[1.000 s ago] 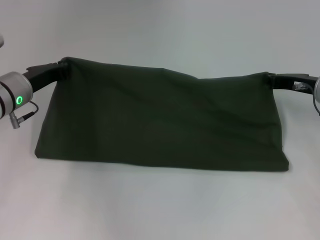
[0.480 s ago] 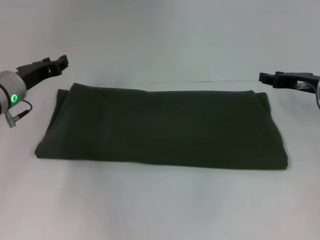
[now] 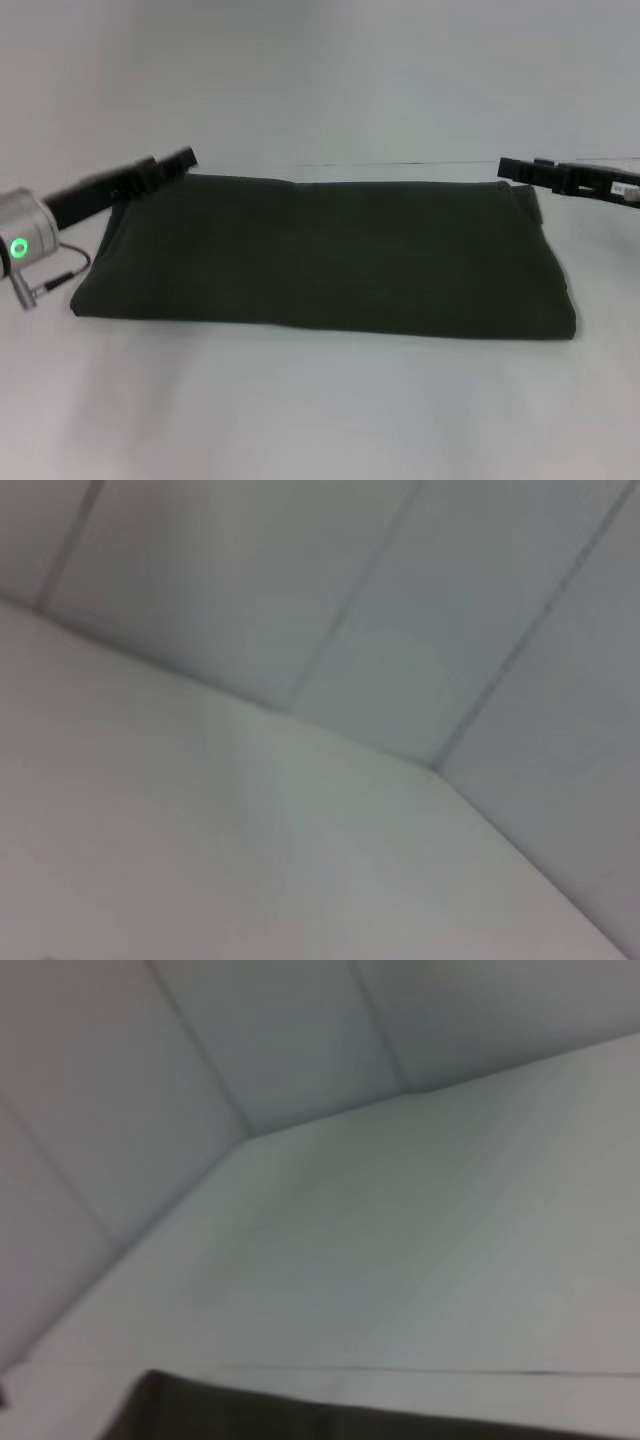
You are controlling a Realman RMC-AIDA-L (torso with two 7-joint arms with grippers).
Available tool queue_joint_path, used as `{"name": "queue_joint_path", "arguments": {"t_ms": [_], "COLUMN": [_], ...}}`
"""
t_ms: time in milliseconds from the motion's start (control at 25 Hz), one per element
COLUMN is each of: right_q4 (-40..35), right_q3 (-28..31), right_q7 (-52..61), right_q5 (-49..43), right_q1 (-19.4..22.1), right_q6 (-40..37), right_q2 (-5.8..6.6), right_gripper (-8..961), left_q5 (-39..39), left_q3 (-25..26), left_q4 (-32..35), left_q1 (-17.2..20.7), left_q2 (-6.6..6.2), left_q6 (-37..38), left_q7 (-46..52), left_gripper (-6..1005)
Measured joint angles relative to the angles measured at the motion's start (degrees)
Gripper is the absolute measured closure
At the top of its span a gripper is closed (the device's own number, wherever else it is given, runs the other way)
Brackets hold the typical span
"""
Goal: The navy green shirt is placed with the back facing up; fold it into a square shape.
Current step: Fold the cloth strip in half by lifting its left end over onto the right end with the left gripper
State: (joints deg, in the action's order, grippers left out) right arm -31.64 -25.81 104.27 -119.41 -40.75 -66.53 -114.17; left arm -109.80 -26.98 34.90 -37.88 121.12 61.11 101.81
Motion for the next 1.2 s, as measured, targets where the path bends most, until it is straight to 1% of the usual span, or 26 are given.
{"name": "queue_joint_path", "arguments": {"t_ms": [80,200,360,520,720,960,1200], "right_q4": [-0.79,-1.01,-1.53,-1.43,-1.59,-1.58,-1.13], "right_q3": [-0.05,-0.07,-0.17,-1.9,-3.9,-3.96,-4.0], "right_q7": [1.73,2.8,2.92,2.92,2.93,3.02,3.07], "right_q5": [0.14,0.14,0.05,-0.54,-0.61,-0.6,-0.6], "right_q1": [1.22,2.53,3.59,3.73,3.42,2.93,3.09], "right_q6": [-4.11,-8.88,-12.0,-11.77,-10.97,-10.2,-9.75], "right_q2": [0.2,0.52,0.71,0.71,0.29,0.61,0.41], "right_gripper": [206,206,205,207,211,214,213], "left_q5": [-1.0,-3.28,-4.41,-4.67,-6.97,-11.62,-12.73], "left_q3": [-1.44,-2.38,-2.39,-2.37,-2.24,-1.98,-1.47], "left_q4": [1.51,4.23,6.87,7.4,7.36,7.75,7.56], "left_q1": [1.18,2.88,5.01,6.13,7.03,7.55,7.89], "left_q2": [0.25,0.66,1.25,1.47,1.94,2.05,2.03], "left_q6": [2.25,5.8,8.79,8.96,9.04,9.65,8.58], "left_q7": [2.46,6.18,7.77,7.52,8.54,14.83,16.29], "left_gripper": [276,272,273,274,274,275,276]}}
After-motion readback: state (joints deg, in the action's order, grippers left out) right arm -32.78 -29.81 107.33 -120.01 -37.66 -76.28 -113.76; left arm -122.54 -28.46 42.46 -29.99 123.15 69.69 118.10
